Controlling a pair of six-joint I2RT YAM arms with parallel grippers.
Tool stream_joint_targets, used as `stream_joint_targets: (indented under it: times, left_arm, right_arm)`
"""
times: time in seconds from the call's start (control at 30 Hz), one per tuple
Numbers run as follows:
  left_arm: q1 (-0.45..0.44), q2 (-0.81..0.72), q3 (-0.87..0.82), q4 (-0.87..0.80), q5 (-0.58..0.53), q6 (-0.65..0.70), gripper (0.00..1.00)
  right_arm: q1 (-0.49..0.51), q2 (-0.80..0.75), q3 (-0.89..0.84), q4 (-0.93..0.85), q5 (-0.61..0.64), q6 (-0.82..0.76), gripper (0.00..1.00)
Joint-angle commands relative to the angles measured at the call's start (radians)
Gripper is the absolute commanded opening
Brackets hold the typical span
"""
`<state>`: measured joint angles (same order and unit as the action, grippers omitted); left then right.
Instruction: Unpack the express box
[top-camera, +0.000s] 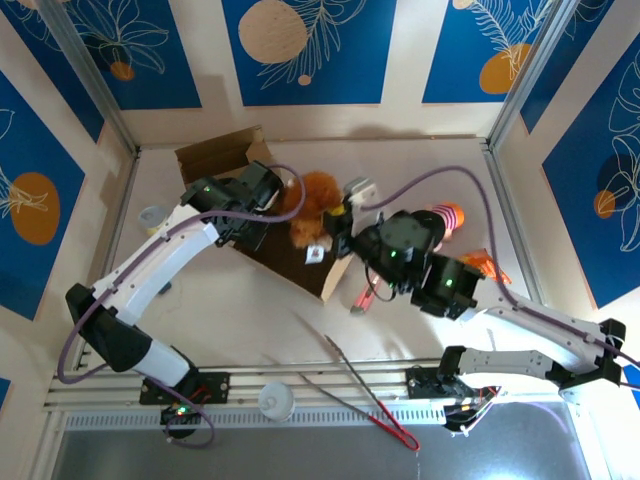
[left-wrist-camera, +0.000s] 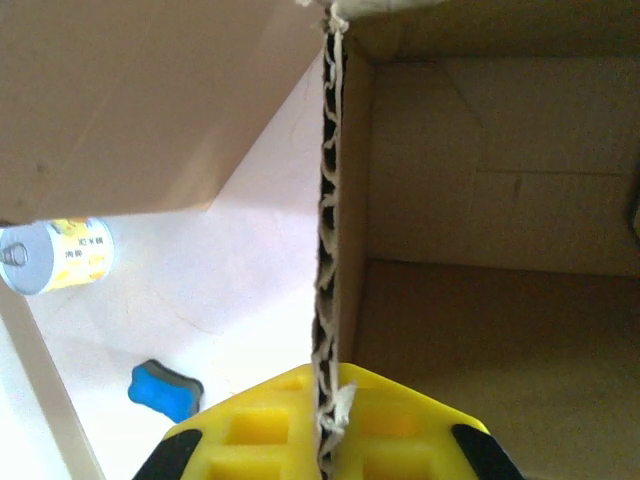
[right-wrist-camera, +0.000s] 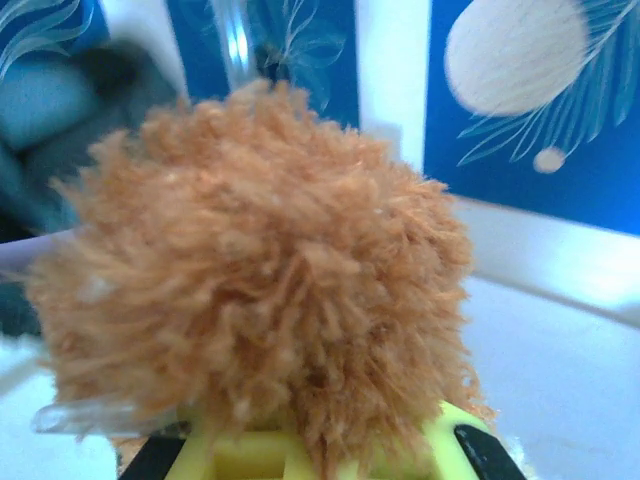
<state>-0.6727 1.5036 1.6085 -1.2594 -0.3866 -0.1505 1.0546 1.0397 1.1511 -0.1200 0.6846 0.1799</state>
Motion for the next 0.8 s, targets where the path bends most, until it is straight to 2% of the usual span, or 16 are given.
stream_joint_targets:
  times: [0.0,0.1,0.2,0.27,0.37,0.53,0.77]
  left_arm:
    - [0.024,0.020,-0.012,-0.058,0.029,-0.061,0.00]
    - [0.042,0.042,-0.004,-0.068,0.060,-0.083,0.00]
    - [0.053,0.069,0.010,-0.078,0.075,-0.099,0.00]
    - [0.060,0.086,0.024,-0.078,0.081,-0.110,0.00]
    - [0.068,0.114,0.052,-0.077,0.081,-0.136,0.00]
    - [0.084,0.159,0.091,-0.074,0.069,-0.183,0.00]
    - [0.103,0.208,0.125,-0.072,0.060,-0.205,0.00]
  right_arm:
    - [-0.108,0.015,0.189,-0.134,0.013,0.088,0.00]
    - [-0.287,0.085,0.348,-0.355,-0.069,0.157,0.00]
    - [-0.501,0.202,0.474,-0.534,-0.215,0.188,0.00]
    - [-0.627,0.307,0.528,-0.608,-0.331,0.181,0.00]
    - [-0.747,0.482,0.588,-0.675,-0.478,0.163,0.00]
    - [-0.797,0.735,0.634,-0.692,-0.522,0.147,0.00]
    - [-0.797,0.960,0.657,-0.677,-0.511,0.173,0.00]
